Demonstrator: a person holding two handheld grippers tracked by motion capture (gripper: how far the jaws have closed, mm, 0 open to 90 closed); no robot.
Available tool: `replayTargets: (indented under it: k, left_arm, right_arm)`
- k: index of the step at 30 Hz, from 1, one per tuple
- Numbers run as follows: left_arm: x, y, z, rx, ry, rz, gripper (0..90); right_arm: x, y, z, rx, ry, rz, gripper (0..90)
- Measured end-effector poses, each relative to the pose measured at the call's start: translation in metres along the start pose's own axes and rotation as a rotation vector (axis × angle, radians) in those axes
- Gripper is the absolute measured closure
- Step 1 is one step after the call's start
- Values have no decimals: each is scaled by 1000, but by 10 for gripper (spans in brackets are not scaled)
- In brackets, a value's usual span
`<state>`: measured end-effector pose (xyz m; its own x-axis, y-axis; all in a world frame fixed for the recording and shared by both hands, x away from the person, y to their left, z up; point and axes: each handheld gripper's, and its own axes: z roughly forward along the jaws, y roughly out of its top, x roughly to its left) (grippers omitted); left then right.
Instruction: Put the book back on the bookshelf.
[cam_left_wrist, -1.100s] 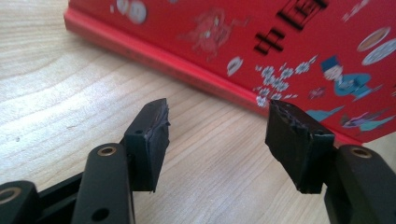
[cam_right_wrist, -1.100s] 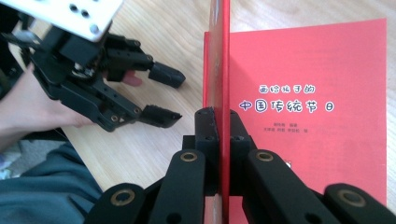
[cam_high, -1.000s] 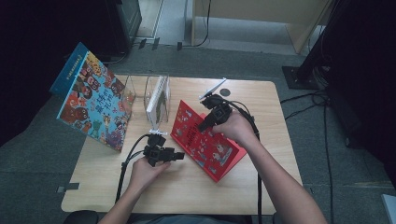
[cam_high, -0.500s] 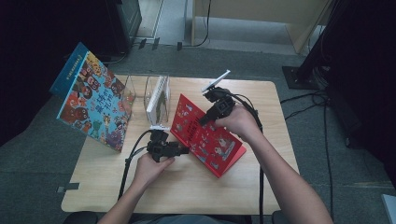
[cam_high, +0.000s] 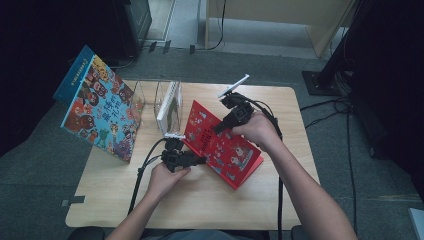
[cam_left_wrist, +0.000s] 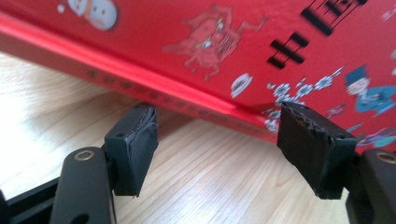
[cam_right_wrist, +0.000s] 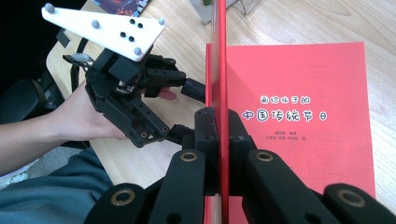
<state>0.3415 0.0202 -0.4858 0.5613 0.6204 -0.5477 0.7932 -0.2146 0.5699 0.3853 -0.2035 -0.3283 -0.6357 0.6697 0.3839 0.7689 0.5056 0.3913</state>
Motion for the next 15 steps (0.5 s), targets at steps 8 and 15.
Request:
replayTargets:
  k: [8, 15]
  left_arm:
    - [-3, 0, 2, -22, -31, -4, 252]
    - [-2, -1, 3, -50, -54, 8, 182]
  right_arm:
    - [-2, -4, -3, -41, 10, -1, 886]
    - [2, -6, -7, -56, 13, -25, 887]
